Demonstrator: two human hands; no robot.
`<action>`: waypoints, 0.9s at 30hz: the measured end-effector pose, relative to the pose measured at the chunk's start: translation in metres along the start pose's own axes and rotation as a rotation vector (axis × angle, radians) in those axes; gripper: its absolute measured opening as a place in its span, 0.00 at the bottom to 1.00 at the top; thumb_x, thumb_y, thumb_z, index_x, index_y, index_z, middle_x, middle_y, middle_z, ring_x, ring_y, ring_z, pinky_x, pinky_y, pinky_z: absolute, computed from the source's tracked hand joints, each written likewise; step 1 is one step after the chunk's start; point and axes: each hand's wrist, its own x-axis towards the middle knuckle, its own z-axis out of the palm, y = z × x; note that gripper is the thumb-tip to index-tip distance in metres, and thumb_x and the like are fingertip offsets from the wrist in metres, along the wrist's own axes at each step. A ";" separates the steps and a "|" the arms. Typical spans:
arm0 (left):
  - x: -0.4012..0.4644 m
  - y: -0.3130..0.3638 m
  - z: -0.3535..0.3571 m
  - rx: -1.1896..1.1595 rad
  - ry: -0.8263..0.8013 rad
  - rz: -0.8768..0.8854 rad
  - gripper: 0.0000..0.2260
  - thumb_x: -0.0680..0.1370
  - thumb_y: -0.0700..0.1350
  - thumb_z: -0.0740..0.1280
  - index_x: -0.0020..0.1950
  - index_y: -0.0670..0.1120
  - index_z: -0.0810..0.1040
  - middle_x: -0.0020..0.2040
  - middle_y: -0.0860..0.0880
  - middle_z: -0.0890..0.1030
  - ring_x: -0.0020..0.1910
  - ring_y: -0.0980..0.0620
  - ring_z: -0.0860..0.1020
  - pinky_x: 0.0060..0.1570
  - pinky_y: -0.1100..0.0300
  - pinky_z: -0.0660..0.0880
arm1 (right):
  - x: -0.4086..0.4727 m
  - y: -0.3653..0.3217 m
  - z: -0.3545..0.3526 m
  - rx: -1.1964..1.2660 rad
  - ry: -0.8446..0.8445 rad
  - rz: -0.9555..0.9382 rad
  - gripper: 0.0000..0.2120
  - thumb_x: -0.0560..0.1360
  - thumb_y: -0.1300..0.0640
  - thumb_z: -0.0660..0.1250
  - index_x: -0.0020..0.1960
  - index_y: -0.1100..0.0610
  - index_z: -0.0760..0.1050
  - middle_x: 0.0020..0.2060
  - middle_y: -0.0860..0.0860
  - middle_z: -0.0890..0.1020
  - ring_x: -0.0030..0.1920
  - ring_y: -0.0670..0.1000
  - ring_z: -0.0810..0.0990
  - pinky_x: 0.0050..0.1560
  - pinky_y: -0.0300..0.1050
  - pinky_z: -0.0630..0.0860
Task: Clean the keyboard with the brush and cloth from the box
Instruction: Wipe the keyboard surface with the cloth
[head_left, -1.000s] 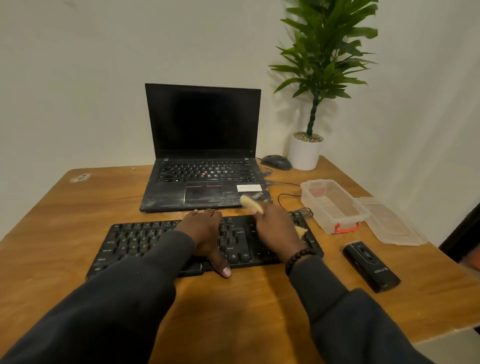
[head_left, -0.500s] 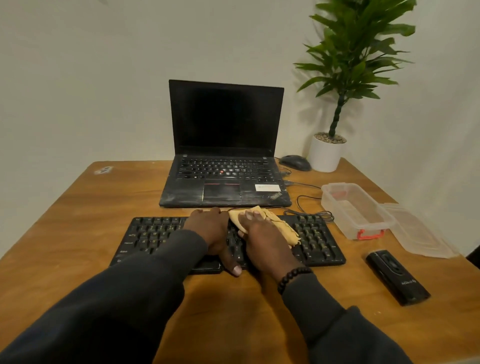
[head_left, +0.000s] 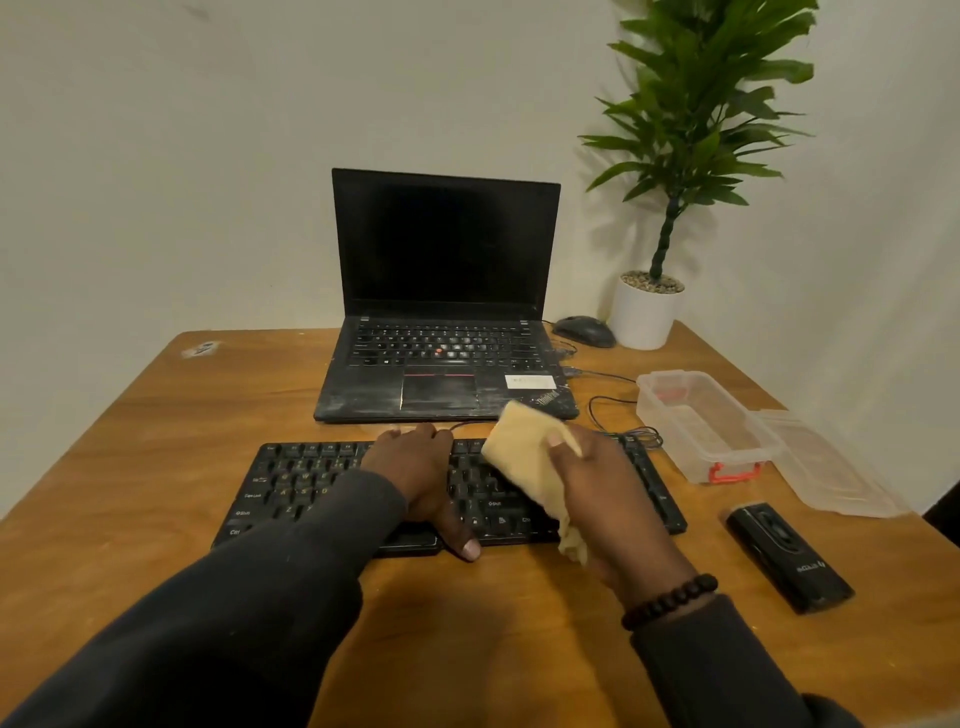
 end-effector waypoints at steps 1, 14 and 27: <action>-0.001 0.000 0.000 -0.007 -0.002 -0.003 0.56 0.58 0.67 0.79 0.78 0.47 0.58 0.75 0.46 0.65 0.74 0.41 0.63 0.74 0.46 0.60 | 0.006 0.000 -0.001 0.070 0.135 0.023 0.16 0.83 0.53 0.56 0.69 0.53 0.72 0.53 0.48 0.79 0.57 0.51 0.77 0.58 0.50 0.75; 0.009 -0.001 0.003 0.046 0.030 0.021 0.50 0.64 0.63 0.78 0.78 0.45 0.59 0.75 0.45 0.66 0.72 0.44 0.66 0.73 0.49 0.60 | -0.048 0.021 0.058 -0.616 -0.061 -0.311 0.23 0.82 0.59 0.56 0.76 0.50 0.60 0.76 0.49 0.62 0.75 0.48 0.59 0.72 0.40 0.56; 0.002 -0.003 0.004 -0.002 0.051 0.037 0.51 0.63 0.64 0.79 0.76 0.45 0.60 0.74 0.45 0.67 0.71 0.44 0.67 0.73 0.49 0.61 | -0.060 0.014 0.053 -0.420 0.000 -0.150 0.17 0.83 0.55 0.56 0.71 0.49 0.67 0.56 0.49 0.80 0.49 0.45 0.79 0.44 0.34 0.77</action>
